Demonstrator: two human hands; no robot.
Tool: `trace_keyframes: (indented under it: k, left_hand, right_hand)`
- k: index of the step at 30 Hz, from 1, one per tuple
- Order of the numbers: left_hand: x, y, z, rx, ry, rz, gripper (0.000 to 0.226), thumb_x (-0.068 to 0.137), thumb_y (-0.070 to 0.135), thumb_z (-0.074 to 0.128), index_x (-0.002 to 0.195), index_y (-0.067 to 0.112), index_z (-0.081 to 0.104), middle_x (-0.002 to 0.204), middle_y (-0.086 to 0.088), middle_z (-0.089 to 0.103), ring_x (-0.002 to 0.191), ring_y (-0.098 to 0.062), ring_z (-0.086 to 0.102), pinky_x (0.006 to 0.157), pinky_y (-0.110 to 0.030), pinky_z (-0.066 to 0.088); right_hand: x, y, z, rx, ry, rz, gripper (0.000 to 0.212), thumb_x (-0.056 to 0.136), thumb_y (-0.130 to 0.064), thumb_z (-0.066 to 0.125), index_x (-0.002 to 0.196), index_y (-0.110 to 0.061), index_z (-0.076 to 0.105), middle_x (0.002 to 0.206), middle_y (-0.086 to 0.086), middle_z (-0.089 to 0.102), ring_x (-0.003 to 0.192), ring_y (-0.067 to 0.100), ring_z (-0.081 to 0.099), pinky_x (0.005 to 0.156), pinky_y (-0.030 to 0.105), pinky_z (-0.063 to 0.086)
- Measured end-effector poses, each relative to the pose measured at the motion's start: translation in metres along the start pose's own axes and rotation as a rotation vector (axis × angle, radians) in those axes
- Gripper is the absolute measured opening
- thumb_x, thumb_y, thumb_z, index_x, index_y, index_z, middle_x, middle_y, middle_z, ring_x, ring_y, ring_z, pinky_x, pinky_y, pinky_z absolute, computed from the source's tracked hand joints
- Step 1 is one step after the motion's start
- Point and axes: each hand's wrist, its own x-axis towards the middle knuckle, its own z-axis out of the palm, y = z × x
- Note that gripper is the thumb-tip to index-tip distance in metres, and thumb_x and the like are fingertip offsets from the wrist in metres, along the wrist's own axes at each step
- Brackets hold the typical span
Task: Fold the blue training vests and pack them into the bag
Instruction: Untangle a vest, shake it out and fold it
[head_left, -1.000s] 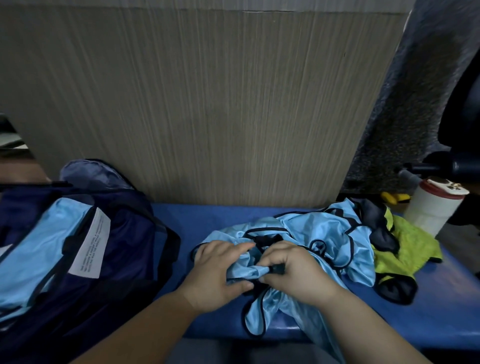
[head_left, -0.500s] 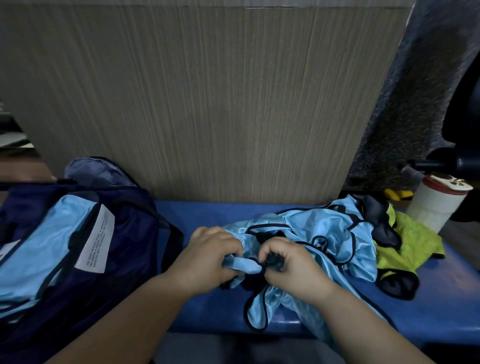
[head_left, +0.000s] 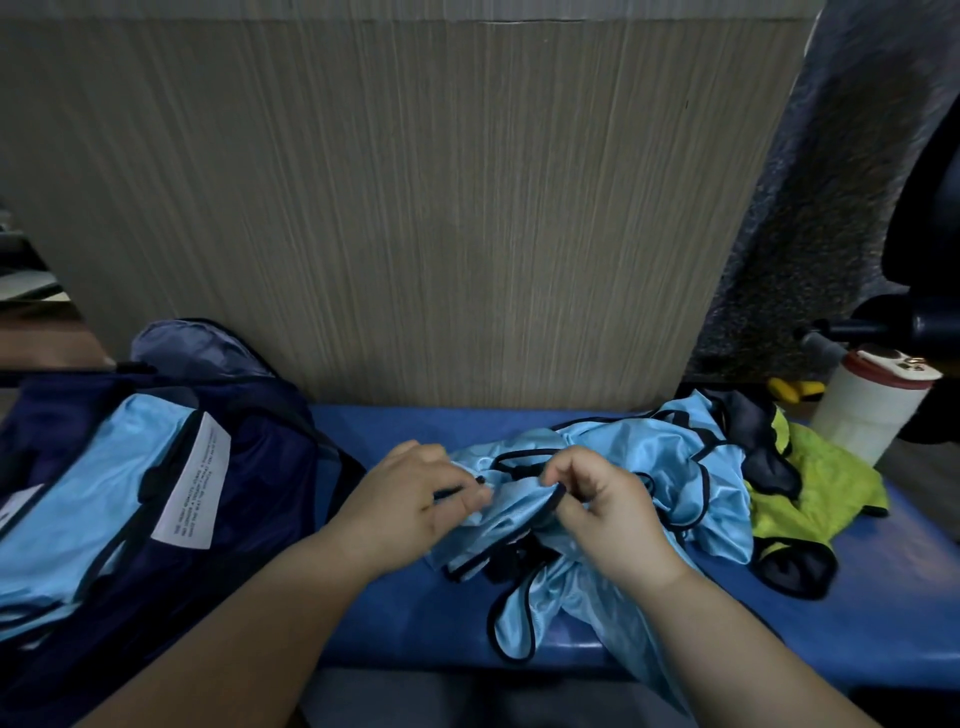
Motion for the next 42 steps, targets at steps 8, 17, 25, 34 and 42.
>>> trace_keyframes:
  k: [8,17,25,34,42]
  left_hand:
    - [0.007,0.013,-0.004,-0.41,-0.185,-0.228,0.082,0.068,0.071,0.068,0.135,0.057,0.024,0.137,0.026,0.041,0.128,0.006,0.036,0.107,-0.018,0.028]
    - [0.012,0.018,-0.011,-0.561,0.049,-0.252,0.012,0.08,0.019,0.079,0.076,0.023,0.069,0.072,0.0,0.066,0.065,-0.008,0.059,0.065,-0.025,0.048]
    - [0.015,0.001,-0.008,-0.583,0.347,-0.476,0.016,0.097,0.024,0.056,0.093,0.028,0.071,0.091,0.008,0.072,0.09,-0.013,0.067,0.088,-0.037,0.053]
    - [0.011,0.001,0.004,-0.673,0.468,-0.608,0.019,0.098,0.02,0.047,0.101,0.029,0.063,0.096,0.002,0.069,0.088,-0.02,0.066,0.08,-0.039,0.053]
    - [0.007,-0.008,0.003,-0.842,0.621,-0.653,0.021,0.093,0.016,0.046,0.081,0.02,0.062,0.085,-0.002,0.065,0.083,-0.021,0.059,0.076,-0.038,0.047]
  right_hand:
    - [-0.003,-0.017,0.007,-0.064,0.011,-0.263,0.036,0.074,-0.002,0.045,0.075,-0.028,0.07,0.099,-0.009,0.061,0.096,0.0,0.06,0.082,0.008,0.042]
    - [-0.001,-0.001,-0.004,-0.15,0.039,-0.225,0.046,0.075,0.001,0.045,0.089,-0.034,0.071,0.099,-0.02,0.063,0.097,-0.005,0.061,0.085,0.004,0.042]
    - [-0.002,-0.003,-0.012,-0.25,-0.262,0.081,0.025,0.084,-0.023,0.07,0.089,-0.042,0.053,0.083,-0.015,0.06,0.072,0.002,0.056,0.068,0.029,0.049]
    - [-0.022,-0.013,0.02,-0.726,-0.538,0.344,0.059,0.071,-0.047,0.075,0.118,-0.026,0.046,0.112,-0.003,0.062,0.105,0.021,0.06,0.082,0.031,0.047]
    - [-0.001,-0.008,-0.021,-0.524,-0.201,0.462,0.013,0.081,-0.025,0.059,0.072,-0.033,0.062,0.081,-0.011,0.068,0.081,0.012,0.064,0.069,0.025,0.048]
